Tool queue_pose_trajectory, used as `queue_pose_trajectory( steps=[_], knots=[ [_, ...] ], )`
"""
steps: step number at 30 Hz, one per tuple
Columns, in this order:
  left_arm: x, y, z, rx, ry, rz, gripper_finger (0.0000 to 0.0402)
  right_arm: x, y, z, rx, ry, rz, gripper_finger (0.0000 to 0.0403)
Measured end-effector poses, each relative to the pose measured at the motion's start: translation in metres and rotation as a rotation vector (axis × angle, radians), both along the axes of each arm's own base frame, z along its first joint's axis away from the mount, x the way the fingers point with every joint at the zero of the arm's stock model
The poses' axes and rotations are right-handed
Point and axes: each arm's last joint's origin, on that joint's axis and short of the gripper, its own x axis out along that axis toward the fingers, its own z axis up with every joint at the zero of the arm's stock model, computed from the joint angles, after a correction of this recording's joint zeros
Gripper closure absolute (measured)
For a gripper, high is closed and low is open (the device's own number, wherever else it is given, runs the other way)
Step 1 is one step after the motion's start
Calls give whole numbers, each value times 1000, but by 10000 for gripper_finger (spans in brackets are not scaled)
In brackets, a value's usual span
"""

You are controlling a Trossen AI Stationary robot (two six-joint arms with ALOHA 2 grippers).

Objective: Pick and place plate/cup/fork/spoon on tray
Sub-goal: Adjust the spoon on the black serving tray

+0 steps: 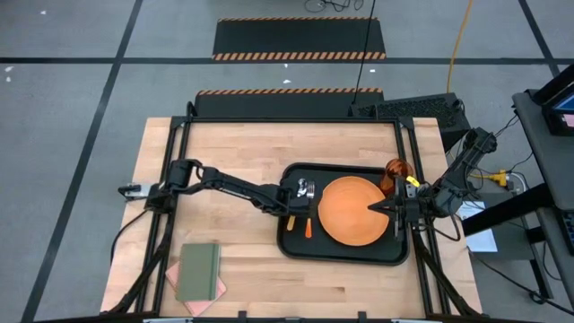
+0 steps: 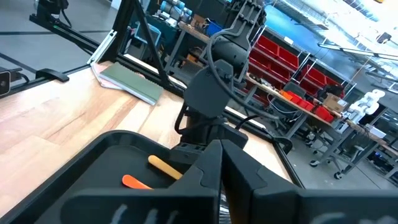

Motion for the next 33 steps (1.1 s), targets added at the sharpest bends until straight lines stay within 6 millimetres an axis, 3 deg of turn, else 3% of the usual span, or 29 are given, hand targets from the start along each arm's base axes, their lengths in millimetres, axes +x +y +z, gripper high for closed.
queue_pose_trajectory(
  steps=[8,22,33],
  knots=[
    [2,-3,13,-23,-6,60,346,0,0,0,-1,-1,0,403],
    [-10,-27,7,-31,-9,214,345,0,0,0,0,-1,1,403],
    [-9,-25,8,0,-19,217,285,0,0,0,0,-1,1,403]
  ],
)
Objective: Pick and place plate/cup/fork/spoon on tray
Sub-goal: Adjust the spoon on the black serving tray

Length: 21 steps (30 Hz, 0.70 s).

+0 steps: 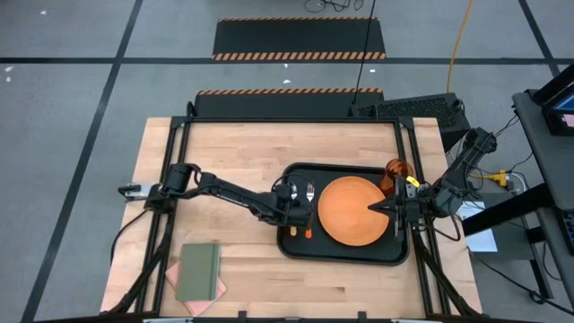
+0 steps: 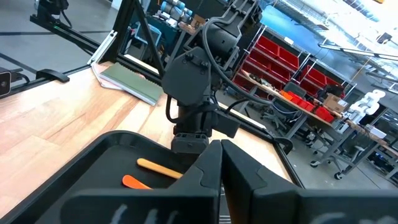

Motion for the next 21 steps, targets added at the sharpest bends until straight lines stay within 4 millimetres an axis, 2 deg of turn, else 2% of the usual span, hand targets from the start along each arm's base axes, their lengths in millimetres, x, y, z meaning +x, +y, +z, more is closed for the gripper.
queue_pose_trajectory(
  steps=[7,13,21],
  knots=[
    [0,3,0,48,19,-26,269,0,0,0,2,0,0,403],
    [1,14,0,67,40,-46,268,0,0,0,1,0,0,403],
    [10,20,-16,49,43,-93,268,0,0,0,0,1,0,403]
  ],
)
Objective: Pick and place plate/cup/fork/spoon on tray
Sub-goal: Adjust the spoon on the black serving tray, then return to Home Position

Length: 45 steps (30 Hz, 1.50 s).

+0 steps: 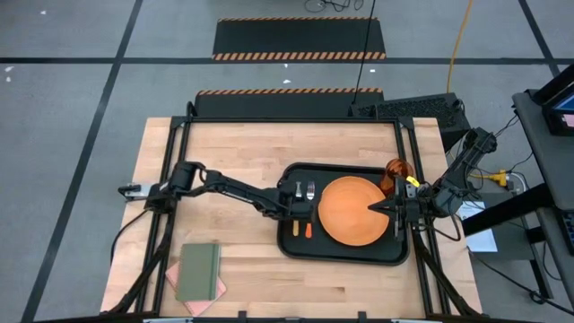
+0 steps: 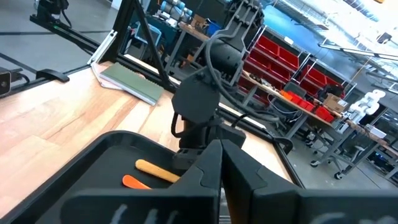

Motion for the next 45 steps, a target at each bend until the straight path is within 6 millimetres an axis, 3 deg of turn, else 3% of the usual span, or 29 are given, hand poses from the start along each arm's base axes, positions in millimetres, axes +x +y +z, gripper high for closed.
queue_pose_trajectory(
  steps=[8,22,29,36,42,45],
  knots=[
    [3,0,-6,33,14,-40,268,0,0,0,7,-2,0,403],
    [1,3,1,73,38,-93,268,0,0,0,14,-3,0,403],
    [-7,7,58,158,-6,-263,268,0,0,1,70,-9,-3,403],
    [-26,2,128,439,5,-556,268,0,0,1,249,-2,-14,403],
    [-47,-37,141,616,22,-643,268,1,2,-5,383,52,-4,403],
    [-56,-58,138,671,5,-714,268,1,4,-9,415,84,12,403]
  ],
)
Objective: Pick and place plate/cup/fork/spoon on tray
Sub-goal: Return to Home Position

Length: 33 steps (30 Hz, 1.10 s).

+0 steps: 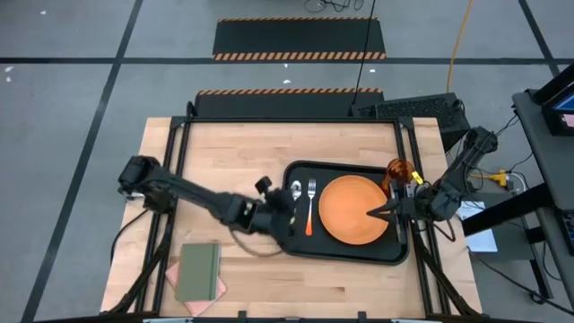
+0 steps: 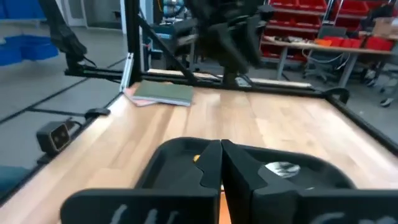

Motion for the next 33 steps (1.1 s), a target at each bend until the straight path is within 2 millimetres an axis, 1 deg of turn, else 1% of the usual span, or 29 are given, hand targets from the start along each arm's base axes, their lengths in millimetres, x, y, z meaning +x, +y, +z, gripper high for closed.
queue_pose_trajectory(
  steps=[2,6,8,10,12,14,17,21,24,28,30,33],
  knots=[
    [-5,-9,-3,9,-13,-43,268,1,1,-2,3,20,-1,403],
    [-13,-22,-7,-18,-109,-124,268,2,2,-5,16,40,-8,403],
    [-18,-26,-23,-9,-95,-188,268,3,3,-7,22,50,-13,403],
    [-19,-26,-36,-24,-125,-229,268,4,4,-11,25,62,-16,403],
    [-19,-15,-45,-45,-156,-196,268,4,4,-18,32,78,-27,403],
    [-19,-2,-56,-108,-166,-136,268,4,4,-25,65,94,-38,403],
    [-21,17,-77,-218,-118,-64,268,3,3,-36,128,124,-49,403],
    [-27,37,-91,-249,-56,26,268,2,2,-45,179,144,-78,403],
    [-33,51,-104,-282,6,53,268,3,2,-46,188,135,-107,403],
    [-41,66,-117,-368,-13,159,268,4,2,-45,178,122,-119,403],
    [-45,70,-121,-392,-8,206,268,4,2,-45,173,123,-119,403],
    [-46,73,-122,-415,-14,245,268,4,2,-46,168,120,-127,403]
  ],
)
